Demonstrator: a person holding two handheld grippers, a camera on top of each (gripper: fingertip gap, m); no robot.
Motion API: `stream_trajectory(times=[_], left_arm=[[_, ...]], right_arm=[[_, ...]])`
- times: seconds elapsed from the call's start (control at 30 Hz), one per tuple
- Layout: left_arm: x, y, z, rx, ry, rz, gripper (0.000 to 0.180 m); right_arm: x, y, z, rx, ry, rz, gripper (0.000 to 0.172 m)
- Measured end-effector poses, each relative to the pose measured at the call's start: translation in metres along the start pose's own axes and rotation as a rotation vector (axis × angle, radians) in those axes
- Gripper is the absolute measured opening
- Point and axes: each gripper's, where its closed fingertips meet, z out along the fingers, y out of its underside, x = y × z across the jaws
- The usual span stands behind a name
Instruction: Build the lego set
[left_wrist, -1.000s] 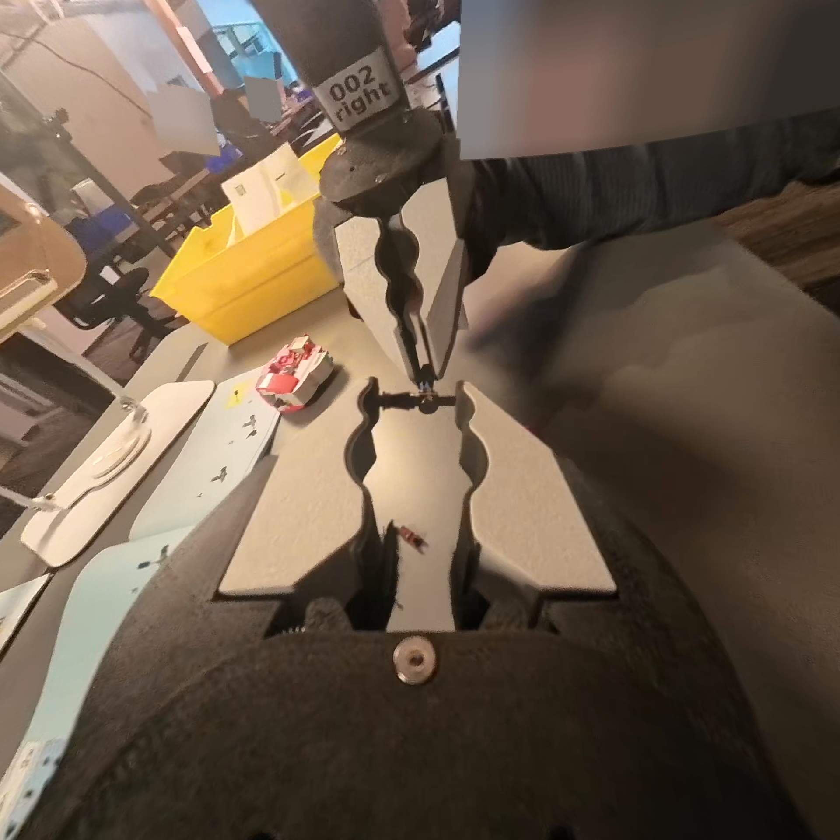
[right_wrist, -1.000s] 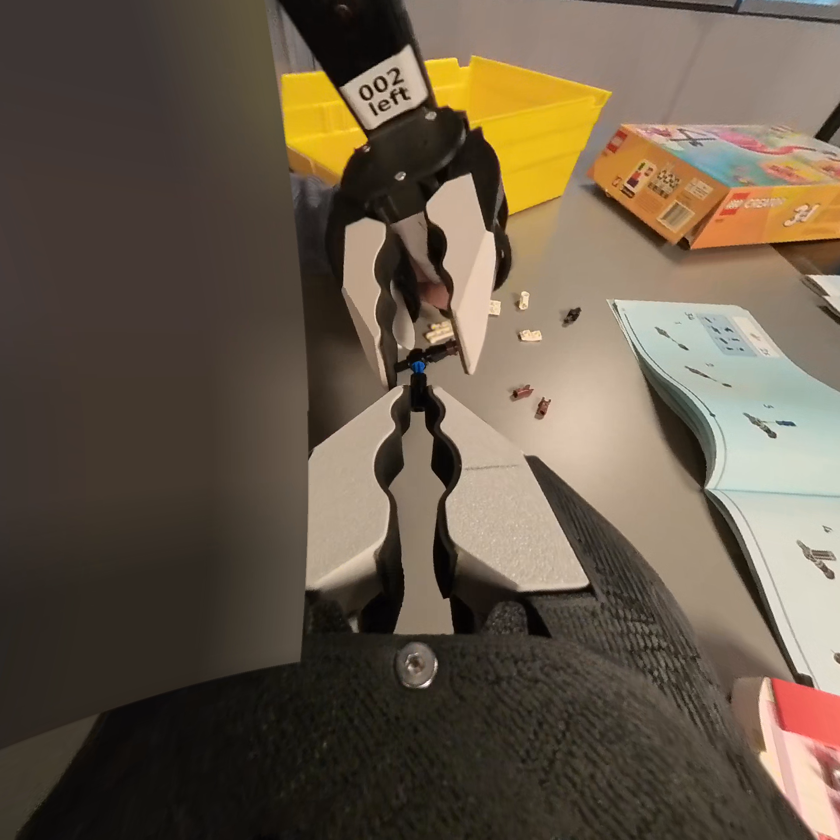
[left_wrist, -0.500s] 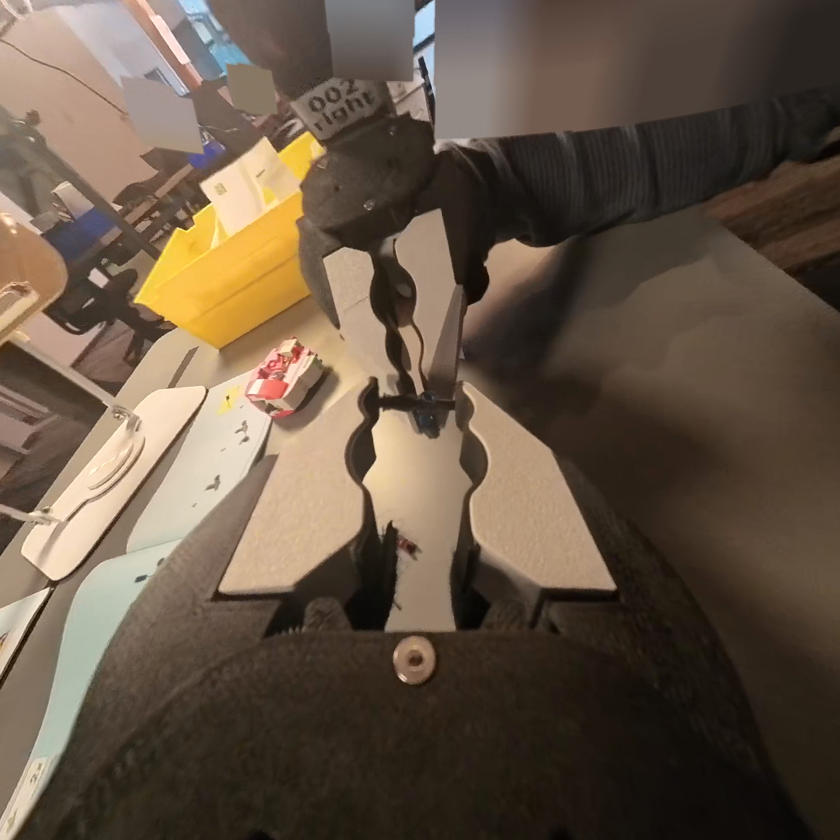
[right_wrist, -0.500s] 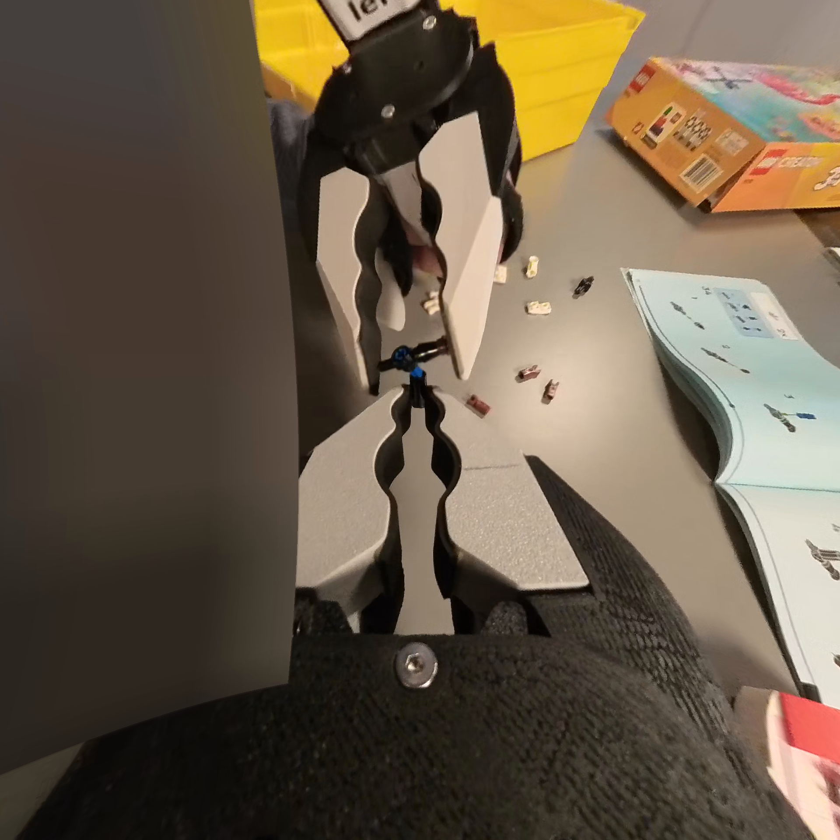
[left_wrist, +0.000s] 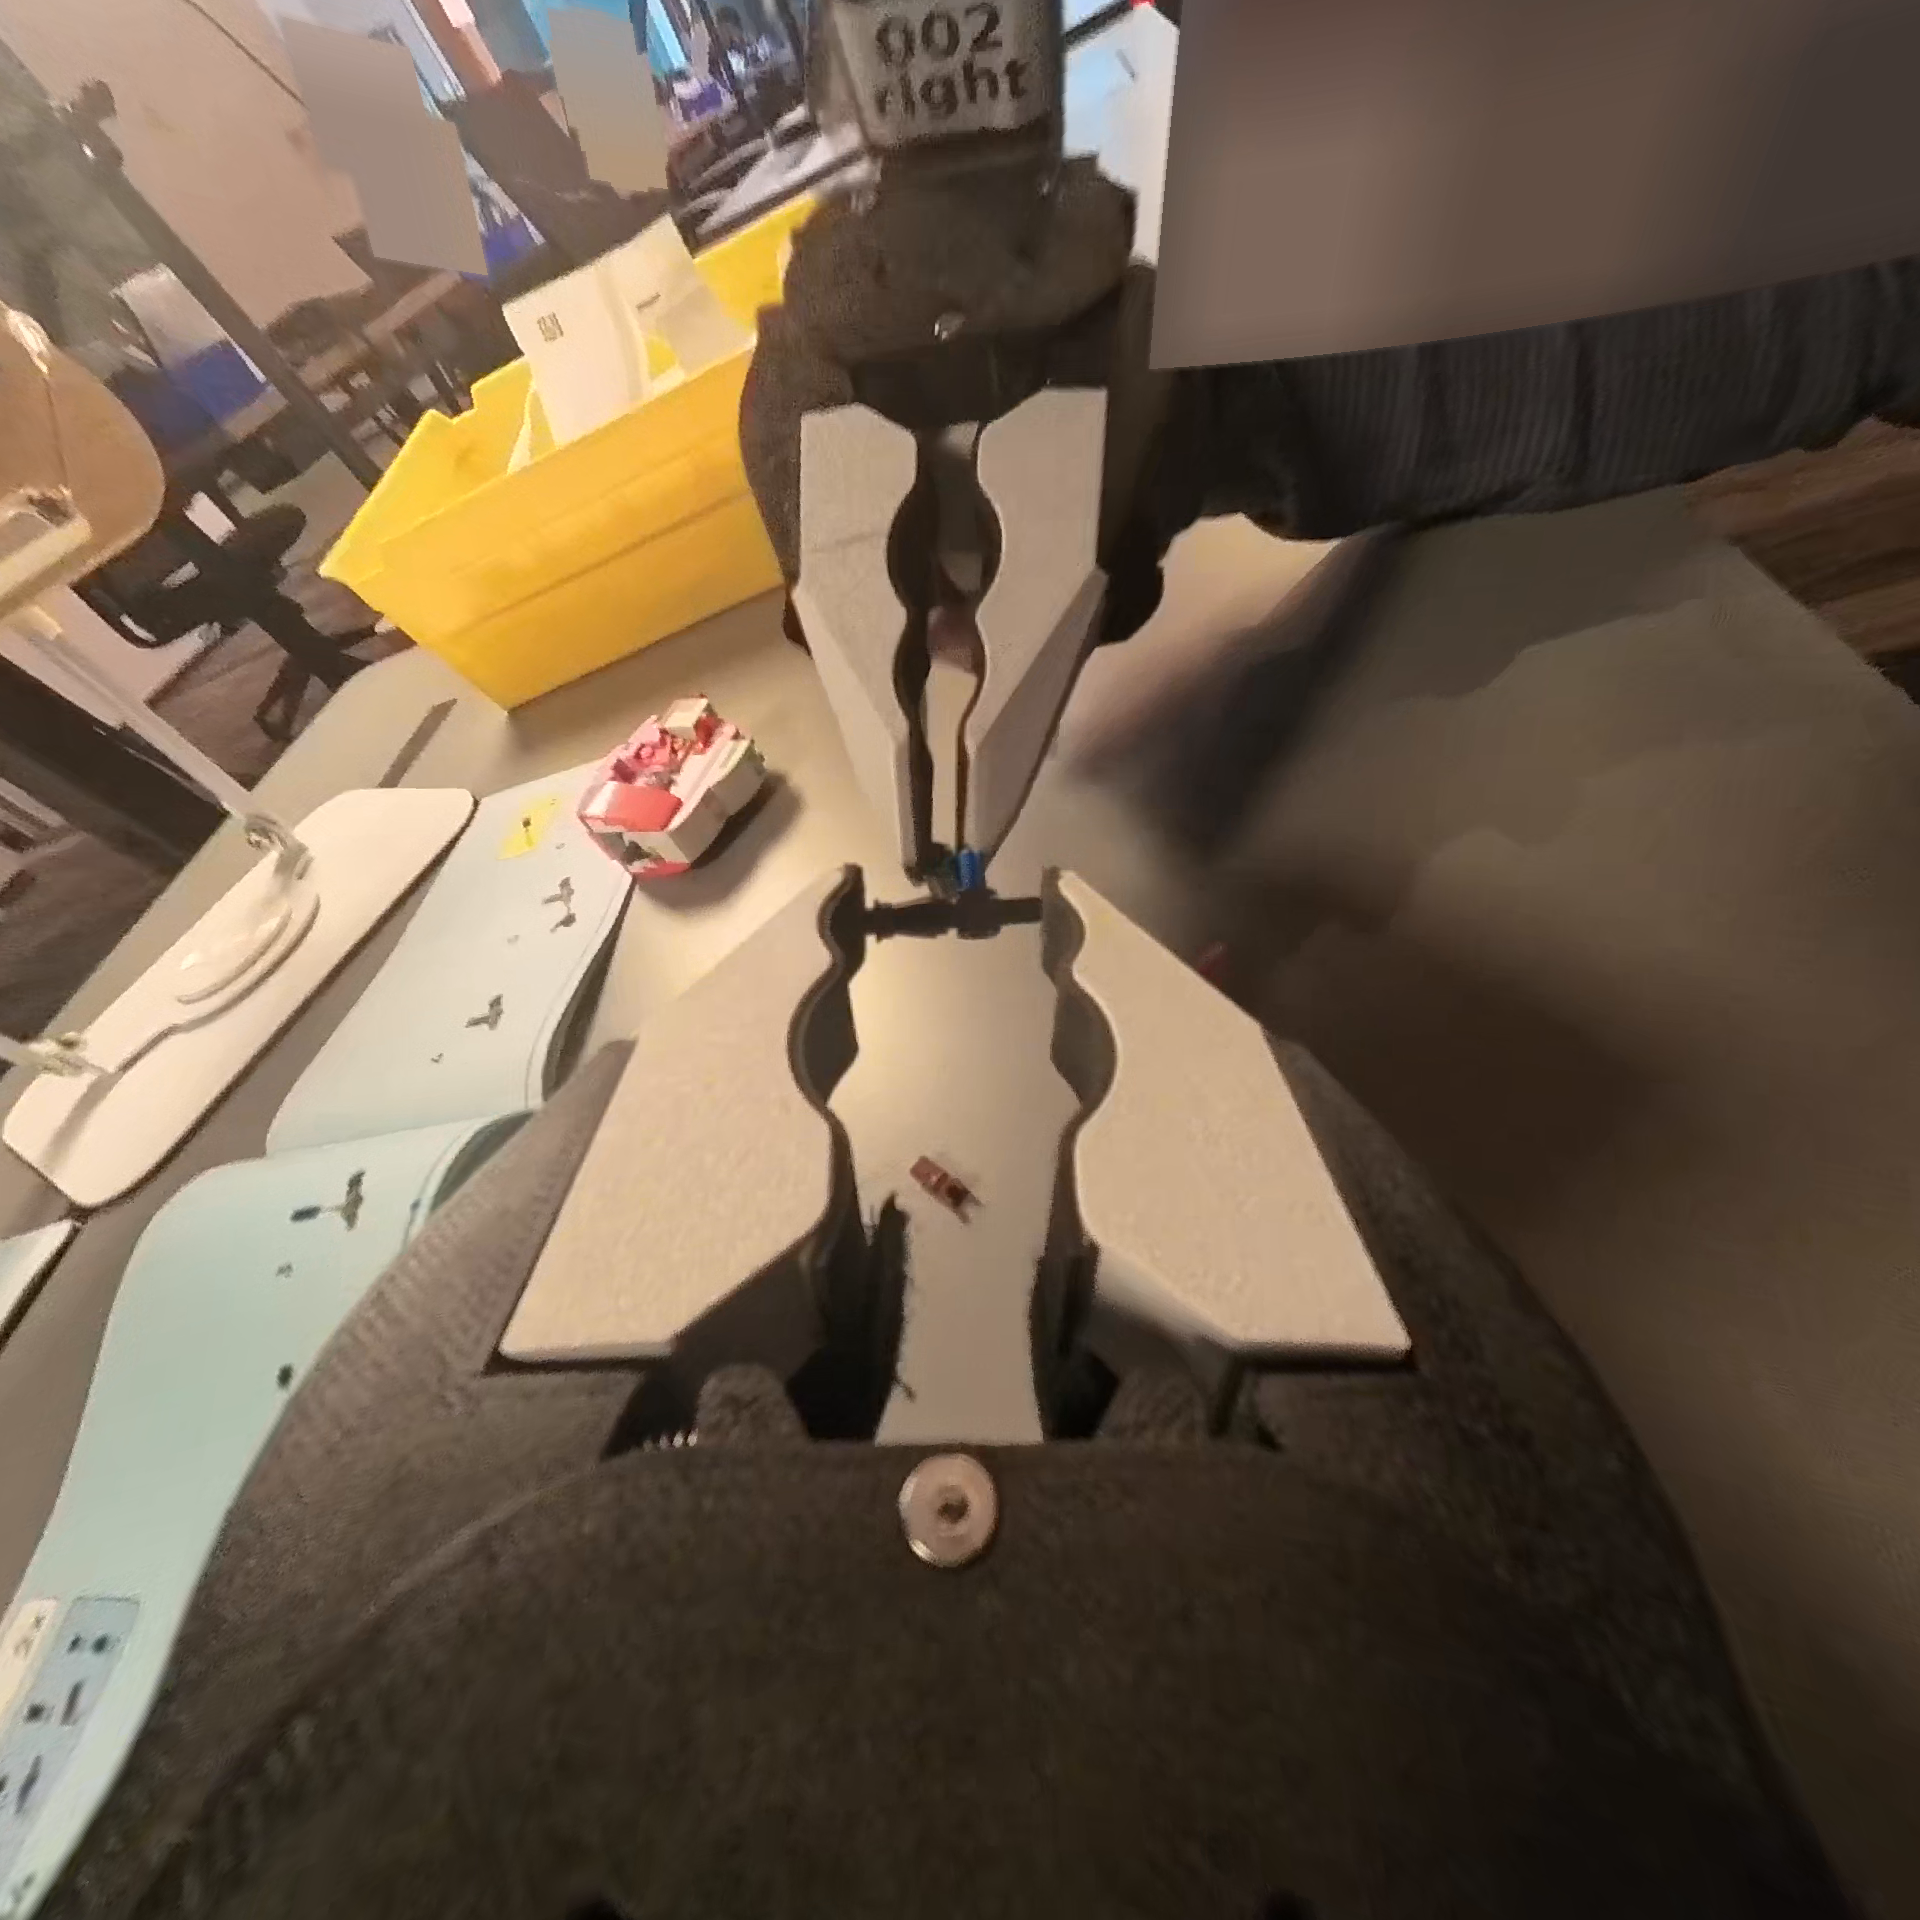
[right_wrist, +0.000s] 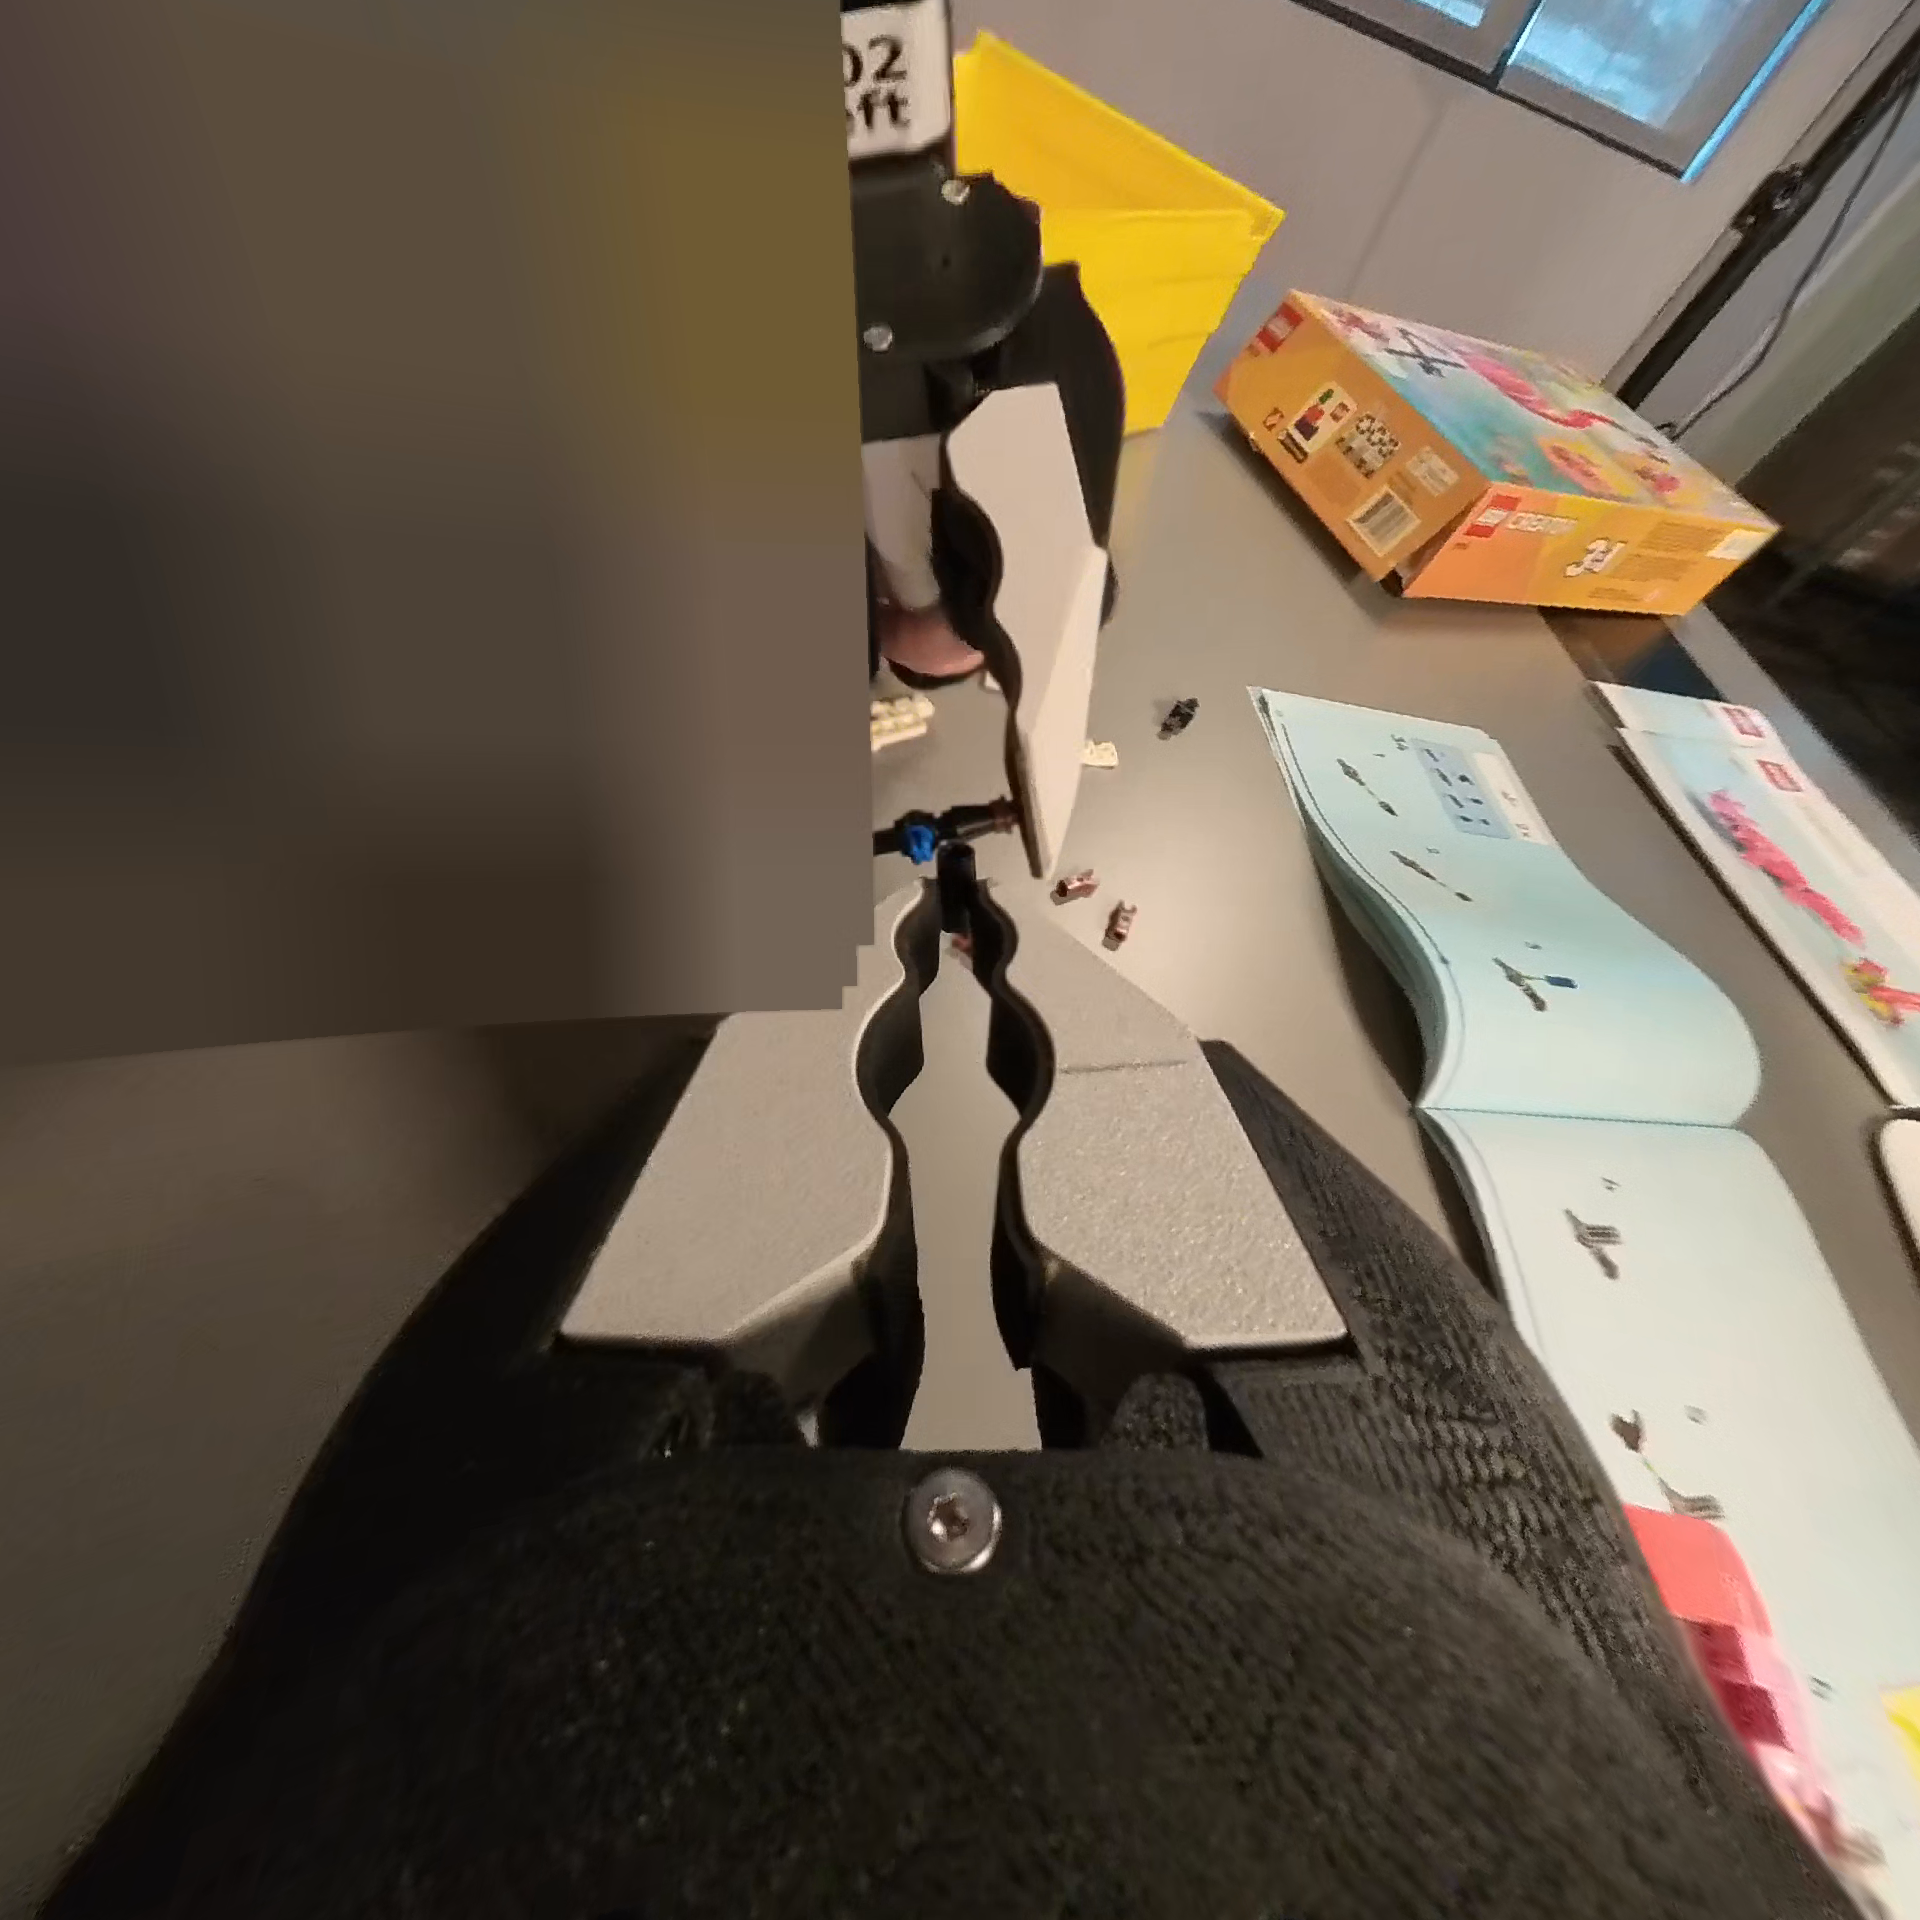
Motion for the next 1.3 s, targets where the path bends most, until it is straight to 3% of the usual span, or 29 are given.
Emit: stream_trajectory(times=[0.03,0.3,0.4,0.53,0.93,1.2,1.3], left_arm=[[0.001,0.004,0.001,-0.026,0.009,-0.013,0.033],[-0.010,0.036,0.007,-0.223,-0.048,-0.079,0.033],[-0.010,0.038,0.007,-0.236,-0.051,-0.078,0.033],[-0.006,0.039,0.007,-0.242,-0.023,-0.091,0.033],[0.001,0.039,0.010,-0.237,0.016,-0.075,0.033],[0.002,0.042,0.010,-0.248,0.019,-0.077,0.033],[0.002,0.043,0.010,-0.251,0.026,-0.081,0.033]], right_arm=[[0.000,0.002,0.001,-0.024,0.012,-0.031,0.004],[0.007,0.030,0.009,-0.289,0.131,-0.239,0.004],[0.006,0.041,0.010,-0.334,0.106,-0.173,0.004],[0.000,0.066,0.006,-0.433,0.028,0.056,0.004],[0.001,0.071,0.007,-0.348,-0.035,0.384,0.011],[0.003,0.071,0.008,-0.334,-0.031,0.351,0.005],[0.002,0.059,0.008,-0.286,-0.019,0.198,0.005]])
